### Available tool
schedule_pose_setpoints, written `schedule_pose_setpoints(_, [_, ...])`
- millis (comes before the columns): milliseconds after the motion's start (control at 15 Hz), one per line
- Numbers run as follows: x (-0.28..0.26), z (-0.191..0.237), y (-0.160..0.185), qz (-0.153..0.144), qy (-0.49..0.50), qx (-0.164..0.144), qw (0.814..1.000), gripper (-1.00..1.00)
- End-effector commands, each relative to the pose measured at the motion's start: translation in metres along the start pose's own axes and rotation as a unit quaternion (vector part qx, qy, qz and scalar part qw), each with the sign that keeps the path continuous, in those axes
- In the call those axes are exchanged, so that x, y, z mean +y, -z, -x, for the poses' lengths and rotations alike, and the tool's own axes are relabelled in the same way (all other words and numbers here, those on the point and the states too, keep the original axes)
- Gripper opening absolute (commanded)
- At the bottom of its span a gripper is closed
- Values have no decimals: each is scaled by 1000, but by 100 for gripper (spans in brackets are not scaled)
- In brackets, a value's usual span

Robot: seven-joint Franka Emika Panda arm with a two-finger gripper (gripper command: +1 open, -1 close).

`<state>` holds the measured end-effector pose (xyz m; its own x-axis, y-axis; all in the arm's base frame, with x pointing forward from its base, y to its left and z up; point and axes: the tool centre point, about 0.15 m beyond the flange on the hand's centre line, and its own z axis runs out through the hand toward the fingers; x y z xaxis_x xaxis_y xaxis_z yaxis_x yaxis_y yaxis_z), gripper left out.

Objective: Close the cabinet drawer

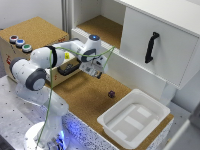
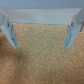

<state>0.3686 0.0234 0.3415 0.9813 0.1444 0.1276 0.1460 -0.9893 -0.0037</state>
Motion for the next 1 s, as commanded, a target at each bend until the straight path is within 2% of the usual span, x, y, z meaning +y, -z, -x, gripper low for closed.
schedule_pose_setpoints(0, [-53, 17, -11, 9, 16, 16, 1000, -100])
schedule_pose_setpoints(200, [-74, 23, -21, -14, 21, 15, 1000, -100])
schedule_pose_setpoints(400, [-98, 22, -19, -30, 25, 27, 999, -100])
schedule_pose_setpoints(533, [-116, 24, -7, -20, 18, 45, 999, -100])
schedule_pose_setpoints(667, [-127, 28, 6, 9, -11, 58, 998, -100])
schedule_pose_setpoints(800, [-146, 25, 5, 15, -6, 63, 998, -100])
schedule_pose_setpoints(933, [-161, 18, -6, 0, -2, 57, 998, -100])
